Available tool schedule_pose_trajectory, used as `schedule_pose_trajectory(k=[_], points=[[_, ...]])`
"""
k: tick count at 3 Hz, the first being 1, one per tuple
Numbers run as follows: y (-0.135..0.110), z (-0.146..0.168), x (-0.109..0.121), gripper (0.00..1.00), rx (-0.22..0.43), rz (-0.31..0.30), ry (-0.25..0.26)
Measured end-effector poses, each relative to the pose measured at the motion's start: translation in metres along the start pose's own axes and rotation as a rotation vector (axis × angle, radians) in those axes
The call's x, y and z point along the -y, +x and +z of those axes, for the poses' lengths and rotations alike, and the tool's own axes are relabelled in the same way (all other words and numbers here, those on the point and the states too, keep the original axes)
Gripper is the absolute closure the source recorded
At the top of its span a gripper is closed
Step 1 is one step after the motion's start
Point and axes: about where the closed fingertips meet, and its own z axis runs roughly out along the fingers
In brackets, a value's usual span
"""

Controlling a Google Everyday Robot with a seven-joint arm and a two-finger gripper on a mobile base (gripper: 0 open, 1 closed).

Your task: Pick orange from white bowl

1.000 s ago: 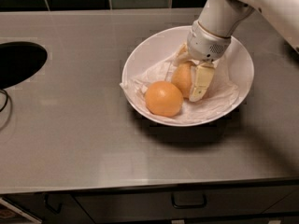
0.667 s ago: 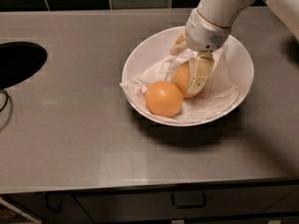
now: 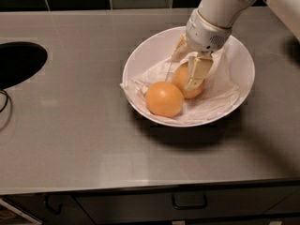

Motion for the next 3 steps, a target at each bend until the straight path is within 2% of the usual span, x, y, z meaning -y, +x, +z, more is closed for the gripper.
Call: schedule_pose_trajectory(k=[1,3], points=[[0.0010,0.0021,0.0000,0.44,0.001,0.005,-0.001],[0.0046,0.0074,-0.0068,0.41,0.006,0.021,-0.013]])
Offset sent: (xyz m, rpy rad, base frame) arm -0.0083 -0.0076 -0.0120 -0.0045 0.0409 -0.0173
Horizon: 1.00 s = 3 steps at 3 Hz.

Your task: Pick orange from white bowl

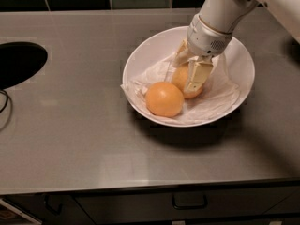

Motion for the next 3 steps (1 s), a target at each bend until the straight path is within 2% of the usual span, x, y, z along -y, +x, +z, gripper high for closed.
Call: schedule_pose_trajectory(k=[1,3], points=[[0.0001,0.0001,0.0000,0.29,0.000,0.000,0.000],[0.0034,0.0030,-0.0015,0.32,0.006,0.008,-0.008]])
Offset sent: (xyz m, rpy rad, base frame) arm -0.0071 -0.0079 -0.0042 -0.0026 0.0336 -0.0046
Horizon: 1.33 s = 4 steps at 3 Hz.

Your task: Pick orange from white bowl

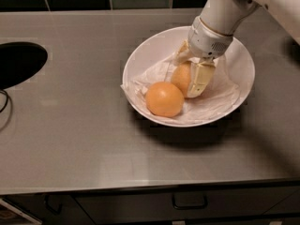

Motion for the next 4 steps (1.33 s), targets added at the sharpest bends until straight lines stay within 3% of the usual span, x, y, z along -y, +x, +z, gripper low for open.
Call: schedule_pose_trajectory(k=[4], points=[[0.014,0.016,0.004,0.32,0.011,0.024,-0.033]])
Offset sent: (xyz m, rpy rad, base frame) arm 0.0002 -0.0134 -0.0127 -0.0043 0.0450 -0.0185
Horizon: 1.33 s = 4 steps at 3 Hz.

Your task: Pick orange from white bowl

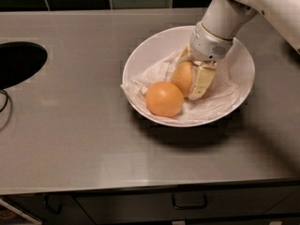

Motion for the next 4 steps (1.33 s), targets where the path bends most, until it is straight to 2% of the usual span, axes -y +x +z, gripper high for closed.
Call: schedule_pose_trajectory(k=[2,3,4], points=[[0.0015,0.0062,0.0030,0.34,0.004,0.000,-0.014],[0.0015,0.0062,0.0030,0.53,0.004,0.000,-0.014],[-0.0009,0.0054,0.0050,0.76,0.009,-0.001,-0.001]])
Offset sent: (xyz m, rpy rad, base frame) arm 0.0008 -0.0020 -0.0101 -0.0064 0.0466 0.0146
